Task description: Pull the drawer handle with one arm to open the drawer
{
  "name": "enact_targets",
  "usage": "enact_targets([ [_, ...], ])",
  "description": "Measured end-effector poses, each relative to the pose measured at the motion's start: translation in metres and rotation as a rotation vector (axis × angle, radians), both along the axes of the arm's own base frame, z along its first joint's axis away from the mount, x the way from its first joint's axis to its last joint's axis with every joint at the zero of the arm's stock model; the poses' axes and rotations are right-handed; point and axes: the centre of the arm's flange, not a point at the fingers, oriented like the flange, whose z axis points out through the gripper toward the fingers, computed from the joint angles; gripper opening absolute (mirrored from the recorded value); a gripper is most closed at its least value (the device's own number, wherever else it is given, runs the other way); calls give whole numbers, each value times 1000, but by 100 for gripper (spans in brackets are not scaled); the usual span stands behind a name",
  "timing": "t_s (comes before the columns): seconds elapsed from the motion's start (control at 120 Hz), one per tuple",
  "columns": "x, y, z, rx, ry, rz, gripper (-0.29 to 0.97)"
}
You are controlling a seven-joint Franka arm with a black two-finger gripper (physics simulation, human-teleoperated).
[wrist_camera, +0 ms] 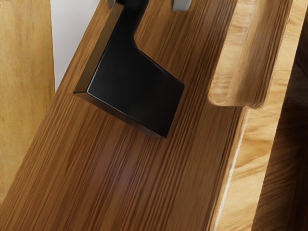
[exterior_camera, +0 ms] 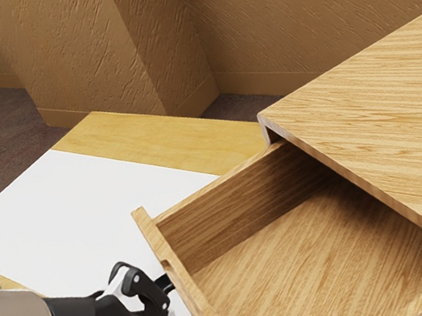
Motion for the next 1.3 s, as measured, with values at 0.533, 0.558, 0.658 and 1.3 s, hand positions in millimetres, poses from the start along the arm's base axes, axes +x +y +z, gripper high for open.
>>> enact_targets([
  [0.533, -5, 0, -5, 3, 30, 8, 5],
  [0.558, -5, 0, -5, 3, 32, 7, 6],
  [0.658, -9, -4, 2, 2, 31, 1, 12],
  [1.3, 200, 104, 196, -212, 366, 469, 58],
])
